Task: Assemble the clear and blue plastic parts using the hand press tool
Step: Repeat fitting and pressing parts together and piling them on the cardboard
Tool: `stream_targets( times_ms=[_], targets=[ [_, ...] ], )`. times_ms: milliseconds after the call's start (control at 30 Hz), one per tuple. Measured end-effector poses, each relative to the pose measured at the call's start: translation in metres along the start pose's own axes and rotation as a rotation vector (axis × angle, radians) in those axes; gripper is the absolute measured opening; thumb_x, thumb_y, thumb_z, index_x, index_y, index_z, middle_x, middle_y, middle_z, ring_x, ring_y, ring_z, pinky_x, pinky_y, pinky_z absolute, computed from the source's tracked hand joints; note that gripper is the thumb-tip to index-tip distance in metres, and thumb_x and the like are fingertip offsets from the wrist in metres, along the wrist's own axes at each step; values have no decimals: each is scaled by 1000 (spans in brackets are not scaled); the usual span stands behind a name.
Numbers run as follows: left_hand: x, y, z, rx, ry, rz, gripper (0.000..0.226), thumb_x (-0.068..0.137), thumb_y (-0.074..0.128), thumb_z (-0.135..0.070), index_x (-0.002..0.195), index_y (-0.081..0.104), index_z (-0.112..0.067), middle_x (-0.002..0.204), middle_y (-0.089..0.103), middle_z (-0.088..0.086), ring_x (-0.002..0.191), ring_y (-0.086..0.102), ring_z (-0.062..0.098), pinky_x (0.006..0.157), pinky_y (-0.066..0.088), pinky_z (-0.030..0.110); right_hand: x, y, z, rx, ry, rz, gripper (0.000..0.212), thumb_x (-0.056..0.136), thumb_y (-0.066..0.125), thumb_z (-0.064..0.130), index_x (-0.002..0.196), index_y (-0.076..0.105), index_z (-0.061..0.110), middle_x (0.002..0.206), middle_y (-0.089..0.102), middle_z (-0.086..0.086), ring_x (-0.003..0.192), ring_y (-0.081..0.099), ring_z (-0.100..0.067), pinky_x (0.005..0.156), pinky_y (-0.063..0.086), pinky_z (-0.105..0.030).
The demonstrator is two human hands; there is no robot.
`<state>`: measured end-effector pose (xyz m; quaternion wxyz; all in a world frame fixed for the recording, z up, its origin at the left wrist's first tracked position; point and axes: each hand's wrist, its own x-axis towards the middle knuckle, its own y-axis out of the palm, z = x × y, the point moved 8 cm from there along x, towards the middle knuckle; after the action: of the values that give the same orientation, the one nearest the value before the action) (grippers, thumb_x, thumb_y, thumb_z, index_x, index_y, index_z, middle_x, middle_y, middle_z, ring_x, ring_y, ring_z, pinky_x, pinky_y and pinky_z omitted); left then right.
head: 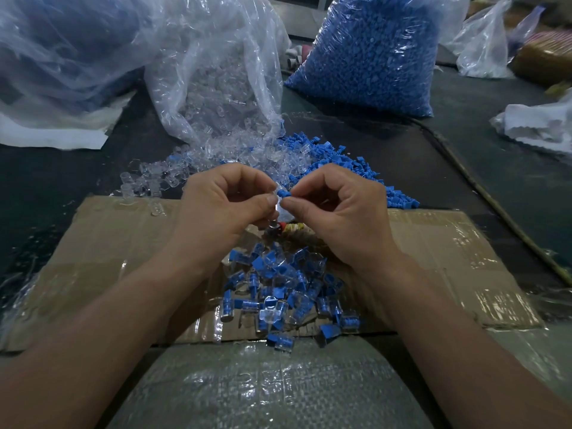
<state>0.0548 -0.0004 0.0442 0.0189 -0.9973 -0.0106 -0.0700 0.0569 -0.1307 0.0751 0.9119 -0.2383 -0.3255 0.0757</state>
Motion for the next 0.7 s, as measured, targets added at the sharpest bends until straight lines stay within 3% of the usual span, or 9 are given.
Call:
stream_targets(
  times_ms=[400,700],
  targets=[
    [1,0,2,51,19,19,14,75,67,-3,75,63,-17,74,68,5,62,66,10,59,53,15,-1,1,-1,32,8,17,15,73,73,14,80,60,16,72,56,17,65,57,2,59,45,-8],
    [-2,7,0,40,46,65,18,74,67,3,75,64,-15,73,70,2,62,66,7,58,50,12,-1,-4,-1,-20,13,-30,14,71,75,6,73,63,12,66,55,17,61,55,0,54,43,-8]
  ],
)
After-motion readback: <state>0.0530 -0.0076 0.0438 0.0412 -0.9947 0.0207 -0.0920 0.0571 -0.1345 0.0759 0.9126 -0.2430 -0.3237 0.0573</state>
